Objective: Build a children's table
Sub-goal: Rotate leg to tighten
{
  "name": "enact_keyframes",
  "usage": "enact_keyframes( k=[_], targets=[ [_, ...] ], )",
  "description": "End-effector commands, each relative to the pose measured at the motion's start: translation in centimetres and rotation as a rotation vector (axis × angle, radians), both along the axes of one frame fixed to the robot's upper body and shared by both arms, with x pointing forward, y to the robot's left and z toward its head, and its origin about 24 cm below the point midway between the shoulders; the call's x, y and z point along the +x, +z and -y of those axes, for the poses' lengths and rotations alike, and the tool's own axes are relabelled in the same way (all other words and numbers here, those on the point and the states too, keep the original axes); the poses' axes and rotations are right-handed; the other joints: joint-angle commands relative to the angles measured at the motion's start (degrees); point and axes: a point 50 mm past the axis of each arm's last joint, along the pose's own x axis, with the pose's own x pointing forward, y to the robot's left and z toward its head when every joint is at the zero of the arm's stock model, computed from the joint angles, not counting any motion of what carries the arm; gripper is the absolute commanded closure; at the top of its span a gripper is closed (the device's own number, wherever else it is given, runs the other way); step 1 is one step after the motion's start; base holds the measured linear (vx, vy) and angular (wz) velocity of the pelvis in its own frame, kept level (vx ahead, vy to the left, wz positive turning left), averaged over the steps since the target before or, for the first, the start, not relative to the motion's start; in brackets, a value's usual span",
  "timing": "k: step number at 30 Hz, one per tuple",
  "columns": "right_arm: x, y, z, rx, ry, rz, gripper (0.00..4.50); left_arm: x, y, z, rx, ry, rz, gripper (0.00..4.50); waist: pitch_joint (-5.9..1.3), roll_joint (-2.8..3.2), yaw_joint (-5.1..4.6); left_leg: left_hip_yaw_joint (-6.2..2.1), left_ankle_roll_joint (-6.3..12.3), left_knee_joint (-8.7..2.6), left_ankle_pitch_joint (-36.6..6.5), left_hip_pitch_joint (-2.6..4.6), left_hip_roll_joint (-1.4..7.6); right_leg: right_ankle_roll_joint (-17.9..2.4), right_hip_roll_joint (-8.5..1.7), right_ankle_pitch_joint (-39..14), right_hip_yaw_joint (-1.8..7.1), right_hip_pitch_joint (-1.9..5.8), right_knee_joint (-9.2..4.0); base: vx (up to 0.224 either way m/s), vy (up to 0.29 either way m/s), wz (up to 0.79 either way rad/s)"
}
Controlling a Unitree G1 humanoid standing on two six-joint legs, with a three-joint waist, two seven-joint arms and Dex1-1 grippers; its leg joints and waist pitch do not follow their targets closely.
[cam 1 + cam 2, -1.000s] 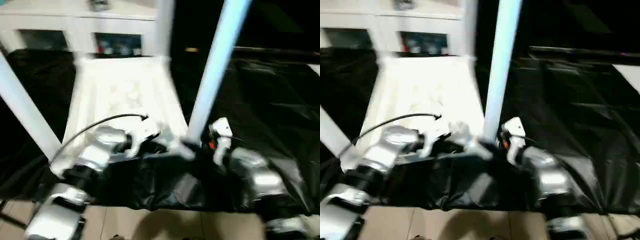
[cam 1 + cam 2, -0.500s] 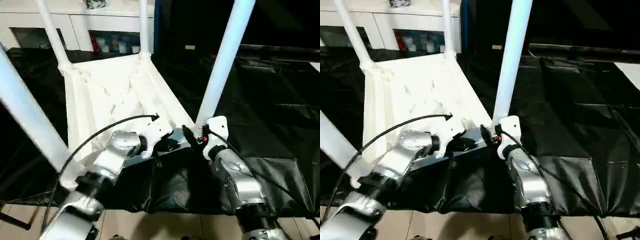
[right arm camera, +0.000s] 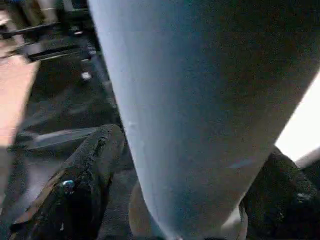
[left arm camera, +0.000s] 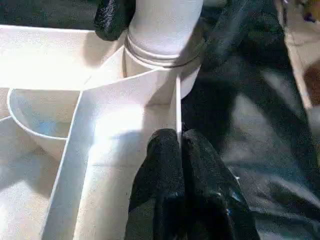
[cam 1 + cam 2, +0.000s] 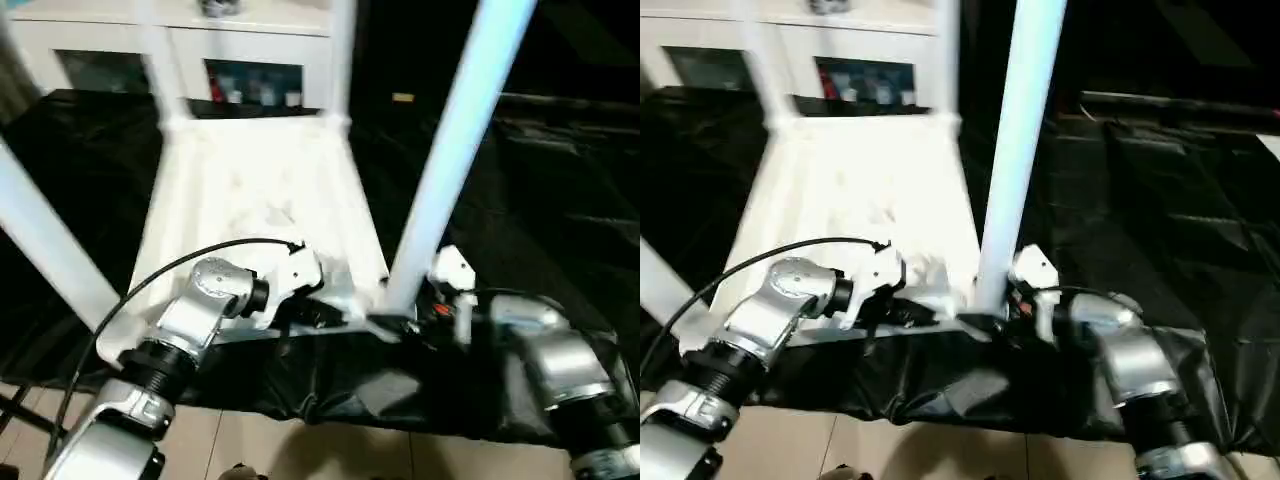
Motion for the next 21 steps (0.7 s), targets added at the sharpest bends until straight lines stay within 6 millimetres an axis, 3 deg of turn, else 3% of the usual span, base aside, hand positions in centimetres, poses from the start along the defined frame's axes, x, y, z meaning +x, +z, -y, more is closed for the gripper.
enact_keyframes(
  k=[1,8,14,19,20,21],
  targets=[
    [-0.2,-0.3,-0.8,-0.006,0.104,-0.051,1.24,0.6,1.7,1.1,-0.029,-0.064,0.063,4.5,-3.74,0.12,-0.27,-0.23,2.39,-3.8,-16.13,0.83,1.48,-12.98,-2.65,-15.5,2.04,3.1,-3.63,0.0,0.0,0.0],
    [-0.2,-0.4,-1.3,0.017,0.184,-0.102,1.91,0.5,1.6,0.6,-0.016,-0.095,0.047,4.5,-3.76,0.0,-0.34,-0.32,1.99,-3.72,-16.66,0.76,1.47,-12.11,-2.66,-17.86,2.04,2.95,-3.76,0.0,0.0,0.0],
    [-0.2,-0.8,-1.4,-0.006,0.221,-0.116,2.2,0.4,1.3,0.5,-0.013,-0.105,0.036,4.5,-3.71,0.0,-0.36,-0.33,1.89,-3.75,-16.93,0.72,1.49,-12.6,-2.67,-17.65,2.03,2.88,-3.64,0.0,0.0,0.0],
    [-0.4,-1.1,-2.0,0.052,0.177,-0.114,2.31,0.7,1.3,0.8,-0.038,-0.011,0.063,4.5,-3.64,-0.08,-0.36,-0.33,1.79,-3.82,-17.35,0.81,1.5,-11.95,-2.67,-18.99,2.09,2.78,-3.83,0.0,0.0,0.0],
    [-0.3,-1.1,-2.2,0.075,0.131,-0.099,2.33,1.0,1.3,0.9,-0.047,0.03,0.076,4.5,-3.57,-0.18,-0.36,-0.37,1.52,-3.85,-17.91,0.89,1.49,-11.56,-2.74,-20.37,2.09,2.63,-3.97,0.0,0.0,0.0],
    [-0.2,-1.1,-2.3,0.094,0.094,-0.085,2.35,1.1,1.3,1.1,-0.052,0.057,0.083,4.5,-3.53,-0.83,-0.47,-0.36,1.58,-3.86,-18.07,0.88,1.46,-11.24,-2.73,-21.3,2.03,2.6,-4.1,0.0,0.0,0.0]
  ],
)
